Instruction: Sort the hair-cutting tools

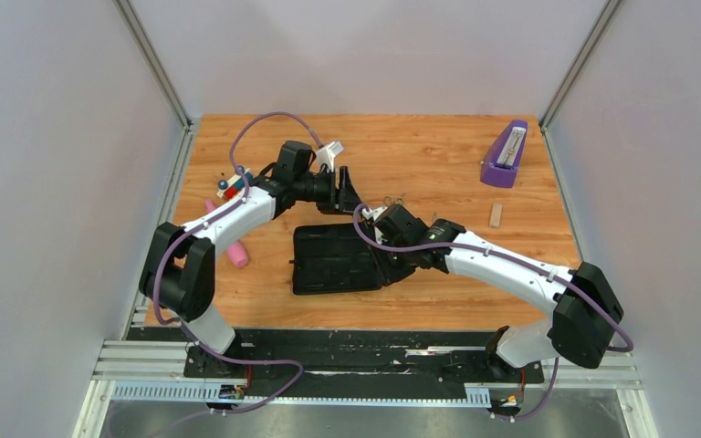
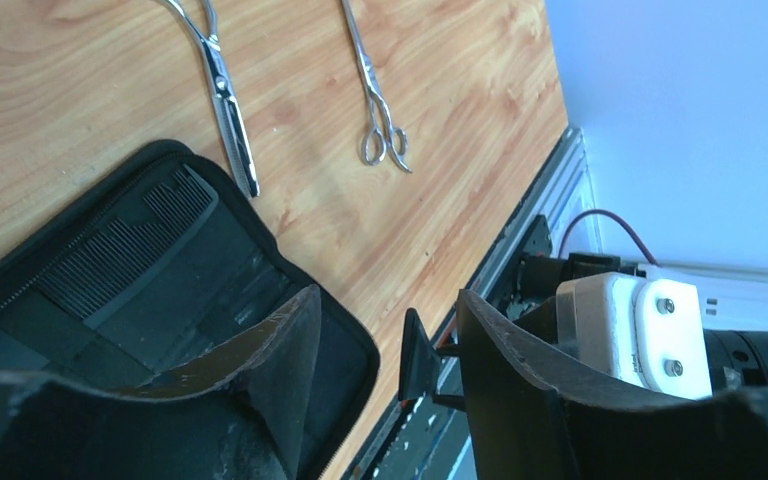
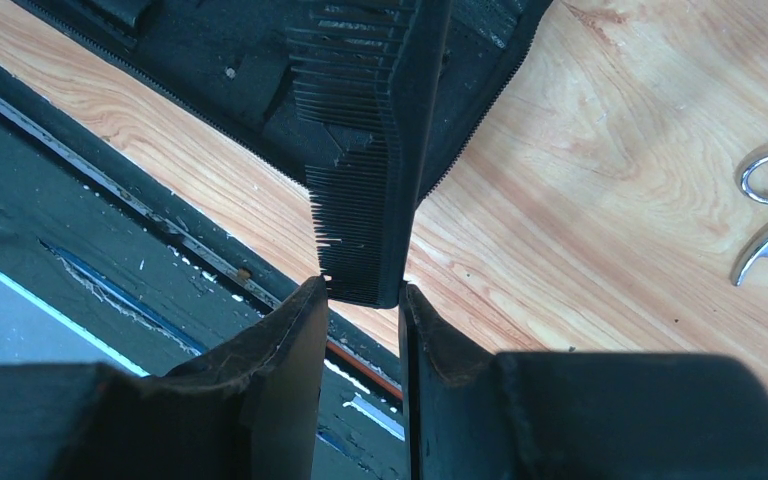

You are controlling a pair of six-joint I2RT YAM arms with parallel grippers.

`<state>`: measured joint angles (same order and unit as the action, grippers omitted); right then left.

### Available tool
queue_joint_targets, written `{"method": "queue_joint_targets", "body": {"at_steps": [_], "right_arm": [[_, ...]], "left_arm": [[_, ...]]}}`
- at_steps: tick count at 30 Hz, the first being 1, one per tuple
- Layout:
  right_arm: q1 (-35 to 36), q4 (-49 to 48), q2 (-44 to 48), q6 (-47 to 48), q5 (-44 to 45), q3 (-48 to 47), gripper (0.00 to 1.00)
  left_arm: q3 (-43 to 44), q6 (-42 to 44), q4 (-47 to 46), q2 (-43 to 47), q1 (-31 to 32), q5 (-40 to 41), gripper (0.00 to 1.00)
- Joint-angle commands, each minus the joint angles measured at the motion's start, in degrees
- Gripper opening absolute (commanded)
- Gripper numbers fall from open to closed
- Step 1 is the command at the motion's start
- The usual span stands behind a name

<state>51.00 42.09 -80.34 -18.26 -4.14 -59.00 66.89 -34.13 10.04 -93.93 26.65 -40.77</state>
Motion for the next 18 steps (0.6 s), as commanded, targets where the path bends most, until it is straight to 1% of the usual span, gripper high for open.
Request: {"method": "queue_joint_targets", "body": {"at_steps": [1,2,3,4,5,6,7,8,9,10,12,15,16,18], "right_arm": [[0.7,-2.7,1.9,1.5,-0.7,-2.6,0.00],[0.8,-2.7,1.9,1.6,-0.8,-2.7,0.00],[0.9,-2.7,1.9,1.6,-0.8,-2.7,0.00],[0.9,-2.8,1.9,1.6,-0.8,-2.7,0.00],[0.9,-2.8,1.9,1.6,-0.8,-2.6,0.00],[1.0,-2.8,1.9,1.6,-0.8,-2.6,0.00],[1.0,-2.8,1.9,1.7,-0.7,-2.6,0.00],[1.0,-2.9,1.9,1.6,-0.6,-2.5,0.00],[1.1,-3.0,2.0,1.6,-0.5,-2.4,0.00],[1.1,-3.1,2.2,1.6,-0.4,-2.4,0.00],[1.1,-3.6,2.6,1.6,-0.3,-2.3,0.00],[1.0,-4.2,3.0,1.5,-0.2,-2.4,0.00],[1.1,-4.4,3.1,1.4,-0.1,-2.5,0.06],[1.0,-4.7,3.2,0.9,0.3,-2.6,0.26]], "left_arm": [[3.2,2.7,2.1,-0.1,0.2,-3.2,0.58],[3.3,2.9,2.5,-0.3,0.2,-3.1,0.54],[3.6,3.5,3.1,-0.3,0.2,-3.2,0.52],[3.7,3.6,3.3,-0.3,0.2,-3.2,0.46],[3.9,3.9,3.7,-0.3,0.2,-3.2,0.42],[4.0,3.9,3.7,-0.1,0.2,-3.5,0.35],[4.0,4.0,3.7,0.0,0.2,-3.8,0.33],[4.1,4.1,3.8,0.2,0.2,-4.3,0.27],[4.1,4.2,3.8,0.3,0.2,-4.6,0.23],[4.0,4.2,4.0,0.7,0.2,-4.9,0.14],[3.8,4.2,3.9,1.5,0.2,-5.0,0.01],[3.1,4.1,3.4,3.1,0.2,-4.6,0.00],[3.0,4.1,3.1,4.2,0.2,-3.4,0.00],[1.9,4.0,2.3,6.4,0.1,-0.3,0.00]]}}
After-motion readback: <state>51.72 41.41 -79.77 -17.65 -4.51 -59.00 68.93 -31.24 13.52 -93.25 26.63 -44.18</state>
